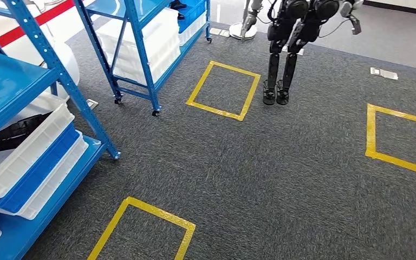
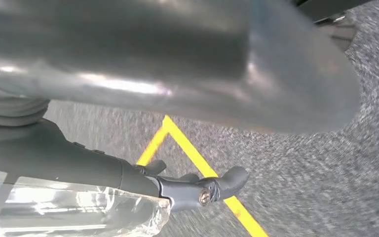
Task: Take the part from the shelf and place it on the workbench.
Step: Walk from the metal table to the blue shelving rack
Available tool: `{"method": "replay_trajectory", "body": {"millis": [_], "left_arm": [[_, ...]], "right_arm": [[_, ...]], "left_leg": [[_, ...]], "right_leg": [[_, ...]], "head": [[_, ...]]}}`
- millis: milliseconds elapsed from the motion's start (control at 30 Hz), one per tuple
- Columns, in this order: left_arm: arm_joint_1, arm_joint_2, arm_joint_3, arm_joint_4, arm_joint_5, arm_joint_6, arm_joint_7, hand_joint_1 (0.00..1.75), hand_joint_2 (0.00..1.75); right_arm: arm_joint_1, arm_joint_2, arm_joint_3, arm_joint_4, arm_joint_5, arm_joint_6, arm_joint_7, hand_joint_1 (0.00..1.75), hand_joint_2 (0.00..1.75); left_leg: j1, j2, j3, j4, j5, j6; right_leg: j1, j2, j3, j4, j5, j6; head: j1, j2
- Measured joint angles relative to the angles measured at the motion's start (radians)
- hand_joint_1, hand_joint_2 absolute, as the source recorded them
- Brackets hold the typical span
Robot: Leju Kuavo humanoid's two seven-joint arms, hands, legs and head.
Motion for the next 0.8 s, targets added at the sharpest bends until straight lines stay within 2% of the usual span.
{"method": "replay_trajectory", "body": {"millis": [33,67,100,133,167,200,233,267,333,367,400,433,467,500,533,567,600,633,700,733,767,800], "left_arm": [[0.001,0.000,0.000,0.000,0.000,0.000,-0.001,0.00,0.00],[0.002,0.000,0.000,0.000,0.000,0.000,-0.001,0.00,0.00],[0.003,0.000,0.000,0.000,0.000,-0.001,-0.002,0.00,0.00],[0.004,0.000,0.000,0.000,0.000,-0.001,-0.003,0.00,0.00],[0.004,0.001,0.000,0.000,0.000,-0.001,-0.004,0.00,0.00],[0.003,0.001,0.000,0.000,0.000,-0.002,-0.004,0.00,0.00],[0.003,0.002,0.000,0.000,0.000,-0.002,-0.005,0.00,0.00],[0.003,0.002,0.000,0.000,0.000,-0.004,-0.006,0.00,0.00],[0.005,0.004,0.000,0.000,0.001,-0.007,-0.010,0.00,0.00],[0.007,0.005,0.000,0.000,0.001,-0.009,-0.011,0.00,0.00],[0.008,0.006,0.000,0.000,0.002,-0.010,-0.012,0.00,0.00],[0.008,0.007,0.000,0.000,0.002,-0.011,-0.013,0.00,0.00],[0.006,0.007,0.000,0.000,0.003,-0.013,-0.014,0.00,0.00],[0.005,0.007,0.000,0.000,0.004,-0.015,-0.017,0.00,0.00],[0.004,0.007,0.000,0.000,0.006,-0.018,-0.020,0.00,0.00],[0.005,0.007,0.000,0.000,0.009,-0.021,-0.024,0.00,0.00],[0.007,0.007,0.000,0.000,0.011,-0.023,-0.028,0.00,0.00],[0.008,0.007,0.000,0.000,0.013,-0.023,-0.031,0.00,0.00],[0.006,0.007,0.000,0.000,0.013,-0.025,-0.035,0.00,0.00],[0.004,0.007,0.000,0.000,0.013,-0.027,-0.037,0.00,0.00],[0.003,0.008,0.000,0.000,0.013,-0.029,-0.039,0.00,0.00],[0.002,0.008,0.000,0.000,0.013,-0.031,-0.039,0.00,0.00]], "right_arm": [[0.001,0.000,0.000,0.000,0.000,0.000,0.000,0.00,0.00],[0.002,-0.001,0.000,0.000,-0.001,0.000,0.000,0.00,0.00],[0.002,-0.002,0.000,0.000,-0.001,0.000,0.000,0.00,0.00],[0.002,-0.003,0.000,0.000,-0.002,0.000,0.000,0.00,0.00],[0.002,-0.003,0.000,0.000,-0.002,0.000,0.000,0.00,0.00],[0.002,-0.003,0.000,0.001,-0.002,0.000,-0.001,0.00,0.00],[0.002,-0.002,0.000,0.001,-0.002,0.000,-0.001,0.00,0.00],[0.001,-0.001,0.000,0.002,-0.002,0.000,-0.002,0.00,0.00],[0.000,0.000,0.000,0.002,-0.003,0.000,-0.003,0.00,0.00],[0.000,0.000,0.000,0.002,-0.003,0.000,-0.003,0.00,0.00],[0.000,0.000,0.000,0.002,-0.003,0.000,-0.003,0.00,0.00],[0.001,0.000,0.000,0.002,-0.003,0.000,-0.003,0.00,0.00],[0.002,0.000,0.000,0.002,-0.003,0.000,-0.003,0.00,0.00],[0.004,0.000,0.000,0.002,-0.004,0.000,-0.004,0.00,0.00],[0.006,-0.001,0.000,0.002,-0.005,0.000,-0.004,0.00,0.00],[0.007,-0.001,0.000,0.002,-0.007,0.000,-0.004,0.00,0.00],[0.007,-0.001,0.000,0.002,-0.009,0.000,-0.004,0.00,0.00],[0.007,-0.001,0.000,0.002,-0.010,0.000,-0.004,0.00,0.00],[0.005,0.001,0.000,0.002,-0.011,-0.001,-0.004,0.00,0.00],[0.005,0.001,0.000,0.002,-0.011,-0.001,-0.004,0.00,0.00],[0.005,0.002,0.000,0.002,-0.012,-0.001,-0.004,0.00,0.00],[0.004,0.002,0.000,0.002,-0.012,-0.002,-0.003,0.00,0.00]], "left_leg": [[0.000,-0.017,0.000,0.000,0.000,0.000],[0.001,-0.034,0.001,0.001,0.000,-0.001],[0.003,-0.050,0.002,0.003,0.000,-0.003],[0.004,-0.066,0.002,0.006,-0.001,-0.007],[0.004,-0.079,0.000,0.010,-0.002,-0.013],[0.003,-0.090,-0.003,0.016,-0.004,-0.019],[0.001,-0.099,-0.008,0.019,-0.005,-0.025],[-0.001,-0.108,-0.012,0.021,-0.005,-0.030],[0.002,-0.127,-0.019,0.021,-0.001,-0.036],[0.004,-0.119,-0.024,0.028,-0.005,-0.039],[0.005,-0.096,-0.034,0.047,-0.017,-0.041],[0.005,-0.062,-0.053,0.088,-0.042,-0.044],[0.003,-0.024,-0.082,0.148,-0.076,-0.046],[0.003,-0.001,-0.116,0.219,-0.109,-0.047],[0.004,0.012,-0.145,0.279,-0.132,-0.048],[0.004,0.017,-0.159,0.309,-0.137,-0.047],[0.005,0.021,-0.153,0.300,-0.123,-0.046],[0.005,0.027,-0.128,0.253,-0.095,-0.043],[-0.001,0.073,-0.051,0.118,-0.044,-0.036],[-0.004,0.092,-0.024,0.070,-0.032,-0.033],[-0.008,0.105,-0.011,0.045,-0.030,-0.031],[-0.012,0.099,-0.011,0.040,-0.033,-0.029]], "right_leg": [[-0.002,0.003,-0.017,0.030,-0.004,0.006],[-0.005,0.004,-0.016,0.020,0.009,0.016],[-0.010,0.008,0.003,-0.028,0.036,0.028],[-0.017,0.023,0.033,-0.098,0.069,0.041],[-0.023,0.049,0.057,-0.160,0.096,0.048],[-0.026,0.075,0.075,-0.208,0.115,0.051],[-0.027,0.094,0.083,-0.231,0.123,0.046],[-0.025,0.100,0.083,-0.233,0.124,0.037],[-0.025,0.078,0.086,-0.233,0.128,0.022],[-0.026,0.065,0.088,-0.233,0.130,0.016],[-0.025,0.052,0.088,-0.234,0.131,0.009],[-0.024,0.039,0.088,-0.234,0.131,0.002],[-0.020,0.024,0.088,-0.235,0.130,-0.005],[-0.016,0.007,0.087,-0.234,0.129,-0.010],[-0.013,-0.010,0.086,-0.234,0.127,-0.012],[-0.011,-0.027,0.086,-0.234,0.126,-0.015],[-0.010,-0.042,0.087,-0.234,0.124,-0.016],[-0.009,-0.056,0.089,-0.234,0.123,-0.017],[-0.005,-0.078,0.093,-0.234,0.119,-0.015],[-0.002,-0.087,0.094,-0.234,0.116,-0.012],[0.002,-0.097,0.096,-0.234,0.113,-0.008],[0.005,-0.107,0.099,-0.236,0.111,-0.004]], "head": [[0.000,0.000],[0.000,0.000],[0.000,0.000],[0.000,0.000],[0.002,0.000],[0.004,0.000],[0.004,0.000],[0.003,0.000],[-0.004,0.000],[-0.006,0.000],[-0.008,0.000],[-0.011,0.000],[-0.014,0.000],[-0.016,0.000],[-0.016,0.000],[-0.016,0.000],[-0.017,0.000],[-0.017,0.000],[-0.017,0.000],[-0.016,0.000],[-0.016,0.000],[-0.015,0.000]]}}
